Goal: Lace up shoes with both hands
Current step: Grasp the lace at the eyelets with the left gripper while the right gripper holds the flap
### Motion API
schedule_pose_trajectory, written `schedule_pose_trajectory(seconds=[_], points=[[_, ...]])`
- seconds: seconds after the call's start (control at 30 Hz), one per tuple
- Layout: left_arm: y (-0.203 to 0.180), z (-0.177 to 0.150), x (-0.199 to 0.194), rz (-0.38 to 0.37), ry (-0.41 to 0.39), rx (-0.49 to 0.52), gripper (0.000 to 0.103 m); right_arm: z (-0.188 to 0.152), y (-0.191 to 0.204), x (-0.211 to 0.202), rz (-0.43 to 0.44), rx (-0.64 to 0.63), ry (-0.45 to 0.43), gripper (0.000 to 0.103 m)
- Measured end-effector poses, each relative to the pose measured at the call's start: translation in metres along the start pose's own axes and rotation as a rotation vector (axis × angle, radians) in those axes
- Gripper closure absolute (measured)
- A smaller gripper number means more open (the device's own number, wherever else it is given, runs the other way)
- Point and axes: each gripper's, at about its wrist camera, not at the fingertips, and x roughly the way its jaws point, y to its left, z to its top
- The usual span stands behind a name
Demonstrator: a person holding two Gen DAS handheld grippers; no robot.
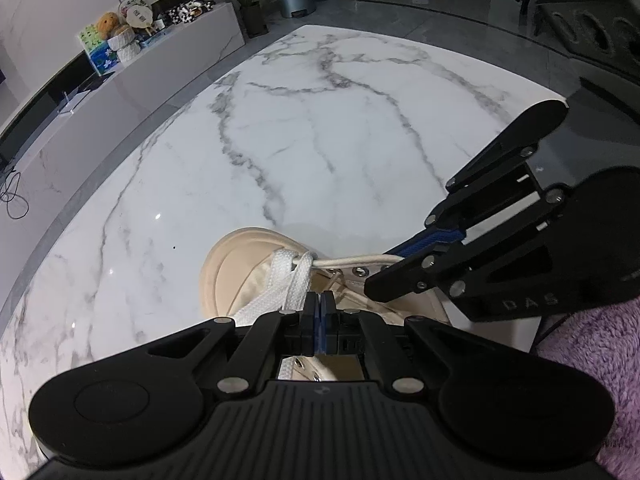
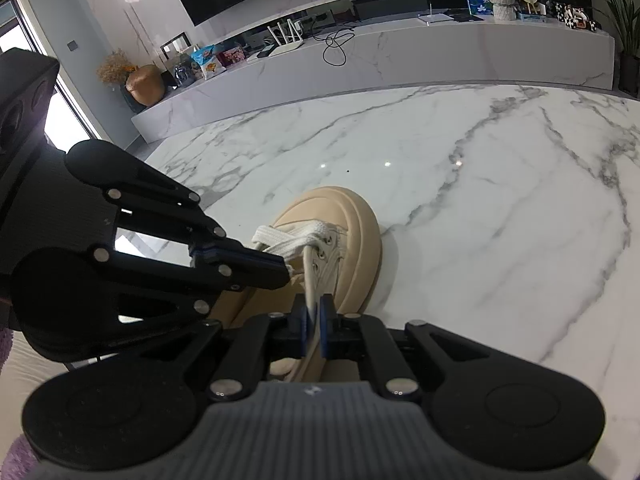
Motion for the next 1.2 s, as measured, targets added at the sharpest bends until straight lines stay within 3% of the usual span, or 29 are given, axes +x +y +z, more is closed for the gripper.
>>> schedule_pose_trajectory(seconds=[0.8, 1.07, 1.2], points=[[0.001, 0.0, -0.009, -0.04, -0.082, -0.049, 0.103, 0.001, 0.004, 0.001, 0.001, -0.045, 0.003, 0.094], [0.005, 0.0, -0.011, -0.058, -0.11, -0.082, 0.103, 0.022, 0.003, -0.028, -0.002, -0.172, -0.033, 0.09], [0.006, -0.001, -0.011, -0.059, -0.115, -0.093, 0.103, 0.033, 0.008, -0.02, -0.07, -0.357, 0.01, 0.09]])
